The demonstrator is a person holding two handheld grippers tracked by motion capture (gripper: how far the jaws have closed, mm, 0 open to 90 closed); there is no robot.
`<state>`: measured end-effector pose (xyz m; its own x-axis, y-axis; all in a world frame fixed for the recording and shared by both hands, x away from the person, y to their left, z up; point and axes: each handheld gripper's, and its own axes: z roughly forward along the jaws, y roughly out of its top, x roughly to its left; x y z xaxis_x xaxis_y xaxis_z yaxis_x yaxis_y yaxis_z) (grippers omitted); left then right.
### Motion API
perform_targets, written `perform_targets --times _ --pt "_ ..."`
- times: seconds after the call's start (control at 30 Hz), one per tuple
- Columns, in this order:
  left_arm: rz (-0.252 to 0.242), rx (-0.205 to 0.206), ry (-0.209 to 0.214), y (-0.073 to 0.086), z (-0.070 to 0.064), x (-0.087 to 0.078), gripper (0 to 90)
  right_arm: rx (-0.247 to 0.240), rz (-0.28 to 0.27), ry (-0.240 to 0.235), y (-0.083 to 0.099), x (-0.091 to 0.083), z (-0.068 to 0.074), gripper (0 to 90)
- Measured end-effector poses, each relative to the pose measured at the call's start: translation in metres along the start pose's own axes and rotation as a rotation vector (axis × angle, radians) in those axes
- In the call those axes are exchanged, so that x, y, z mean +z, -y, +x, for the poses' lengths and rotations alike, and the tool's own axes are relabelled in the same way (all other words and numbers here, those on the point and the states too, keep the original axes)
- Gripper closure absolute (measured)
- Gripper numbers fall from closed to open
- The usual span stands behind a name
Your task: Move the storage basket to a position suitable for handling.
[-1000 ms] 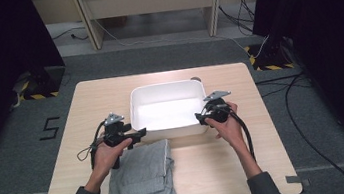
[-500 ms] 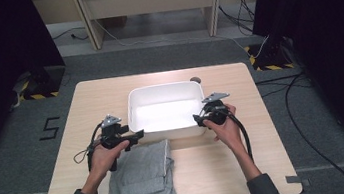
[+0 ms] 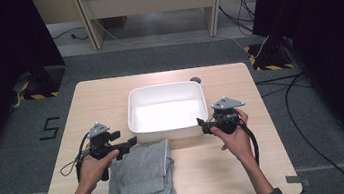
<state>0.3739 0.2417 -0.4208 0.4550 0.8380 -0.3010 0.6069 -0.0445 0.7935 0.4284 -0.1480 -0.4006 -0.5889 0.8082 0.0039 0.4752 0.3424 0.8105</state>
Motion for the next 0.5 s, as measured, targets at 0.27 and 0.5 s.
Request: perform_targets --times 0.27,0.5 --pt "0.026 0.023 -0.012 0.027 0.001 -0.018 22.2 -0.038 0.024 -0.057 0.029 -0.011 0.027 21.2" --pt "0.042 0.022 -0.031 0.049 0.002 -0.028 23.3 -0.042 0.030 -0.118 0.051 -0.009 0.042 18.1"
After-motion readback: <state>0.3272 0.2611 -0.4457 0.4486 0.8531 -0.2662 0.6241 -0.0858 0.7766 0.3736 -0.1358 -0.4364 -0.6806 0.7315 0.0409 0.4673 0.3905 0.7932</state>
